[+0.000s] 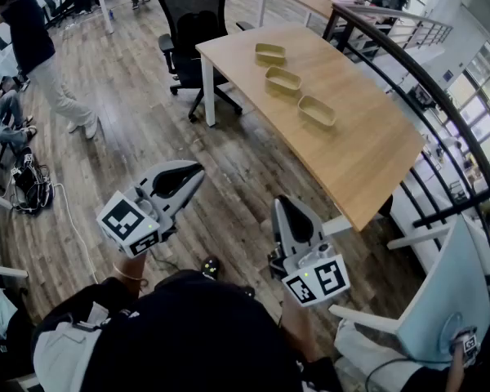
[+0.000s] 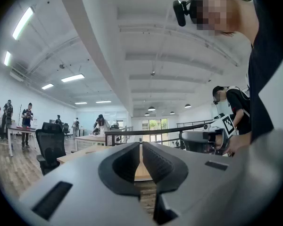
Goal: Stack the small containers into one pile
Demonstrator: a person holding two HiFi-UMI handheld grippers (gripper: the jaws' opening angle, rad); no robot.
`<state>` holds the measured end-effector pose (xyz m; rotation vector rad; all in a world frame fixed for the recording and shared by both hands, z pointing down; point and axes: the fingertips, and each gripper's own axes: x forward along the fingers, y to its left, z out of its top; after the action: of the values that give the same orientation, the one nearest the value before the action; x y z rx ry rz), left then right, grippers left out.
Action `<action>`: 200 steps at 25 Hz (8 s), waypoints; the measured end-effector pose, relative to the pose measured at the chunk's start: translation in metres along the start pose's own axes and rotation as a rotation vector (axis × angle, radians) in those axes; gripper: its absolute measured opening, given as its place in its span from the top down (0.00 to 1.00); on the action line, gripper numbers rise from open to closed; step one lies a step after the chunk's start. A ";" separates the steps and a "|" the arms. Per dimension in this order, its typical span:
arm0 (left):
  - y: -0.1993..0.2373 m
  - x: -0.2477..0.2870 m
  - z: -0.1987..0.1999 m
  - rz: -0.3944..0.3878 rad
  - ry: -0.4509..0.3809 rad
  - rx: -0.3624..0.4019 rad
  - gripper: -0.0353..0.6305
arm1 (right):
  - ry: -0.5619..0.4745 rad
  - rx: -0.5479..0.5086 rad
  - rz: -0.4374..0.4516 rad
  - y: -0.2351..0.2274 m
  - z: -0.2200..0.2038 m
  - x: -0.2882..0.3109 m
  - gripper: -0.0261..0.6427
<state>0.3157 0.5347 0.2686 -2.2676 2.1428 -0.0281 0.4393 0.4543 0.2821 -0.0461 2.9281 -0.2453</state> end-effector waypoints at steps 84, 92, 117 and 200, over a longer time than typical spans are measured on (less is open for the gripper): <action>0.208 0.292 -0.052 0.145 0.186 -0.054 0.85 | 0.136 -0.012 0.147 -0.318 -0.021 0.242 0.91; 0.185 0.349 -0.061 0.069 0.218 -0.022 0.85 | 0.154 0.005 0.073 -0.368 -0.033 0.213 0.91; 0.260 0.435 -0.102 -0.054 0.282 -0.025 0.83 | 0.263 -0.056 -0.085 -0.451 -0.057 0.253 0.76; 0.417 0.608 -0.255 -0.565 0.616 -0.250 0.63 | 0.851 0.198 -0.499 -0.633 -0.217 0.386 0.58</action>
<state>-0.0732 -0.0964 0.5106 -3.2814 1.6614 -0.5630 0.0267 -0.1531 0.5216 -0.8400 3.6422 -0.8010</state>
